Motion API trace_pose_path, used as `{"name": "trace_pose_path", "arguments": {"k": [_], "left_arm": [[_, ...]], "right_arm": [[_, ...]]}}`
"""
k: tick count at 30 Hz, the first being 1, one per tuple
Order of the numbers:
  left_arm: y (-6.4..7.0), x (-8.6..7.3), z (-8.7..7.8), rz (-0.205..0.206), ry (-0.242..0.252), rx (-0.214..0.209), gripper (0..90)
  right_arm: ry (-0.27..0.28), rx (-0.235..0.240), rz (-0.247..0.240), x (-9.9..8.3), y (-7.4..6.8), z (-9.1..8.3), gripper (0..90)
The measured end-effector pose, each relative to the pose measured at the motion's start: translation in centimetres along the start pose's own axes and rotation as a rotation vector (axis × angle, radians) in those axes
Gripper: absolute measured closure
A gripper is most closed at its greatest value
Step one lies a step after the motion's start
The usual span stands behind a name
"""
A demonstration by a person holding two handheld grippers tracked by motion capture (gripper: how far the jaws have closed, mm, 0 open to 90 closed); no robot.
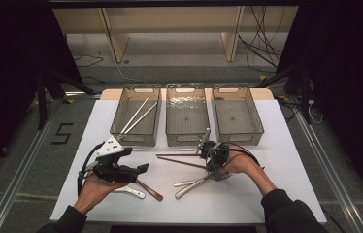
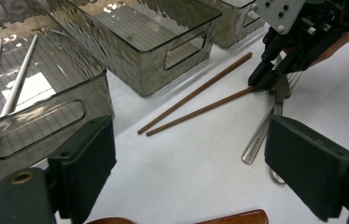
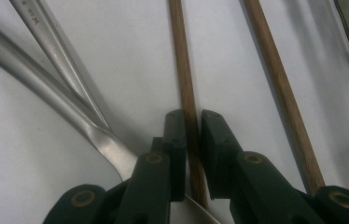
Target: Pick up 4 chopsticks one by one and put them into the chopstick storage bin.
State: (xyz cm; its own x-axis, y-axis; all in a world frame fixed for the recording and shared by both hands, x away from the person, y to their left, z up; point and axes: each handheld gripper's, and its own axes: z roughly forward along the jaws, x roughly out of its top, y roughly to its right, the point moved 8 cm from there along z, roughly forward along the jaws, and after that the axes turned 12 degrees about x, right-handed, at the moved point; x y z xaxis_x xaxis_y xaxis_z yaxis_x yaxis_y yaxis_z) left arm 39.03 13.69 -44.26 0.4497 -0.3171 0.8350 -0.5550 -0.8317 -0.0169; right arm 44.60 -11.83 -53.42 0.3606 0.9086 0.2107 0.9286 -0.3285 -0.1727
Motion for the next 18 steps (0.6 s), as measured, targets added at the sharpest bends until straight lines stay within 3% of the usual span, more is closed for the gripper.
{"name": "trace_pose_path", "arguments": {"k": [8,18], "left_arm": [[-0.01,0.04,-0.03,0.001,0.002,0.002,15.9],[-0.2,-0.02,-0.03,0.003,0.0,0.008,16.1]], "right_arm": [[-0.023,-0.001,-0.052,0.05,-0.05,0.01,84.7],[-0.003,-0.018,-0.106,0.31,-0.2,-0.63,84.9]]}}
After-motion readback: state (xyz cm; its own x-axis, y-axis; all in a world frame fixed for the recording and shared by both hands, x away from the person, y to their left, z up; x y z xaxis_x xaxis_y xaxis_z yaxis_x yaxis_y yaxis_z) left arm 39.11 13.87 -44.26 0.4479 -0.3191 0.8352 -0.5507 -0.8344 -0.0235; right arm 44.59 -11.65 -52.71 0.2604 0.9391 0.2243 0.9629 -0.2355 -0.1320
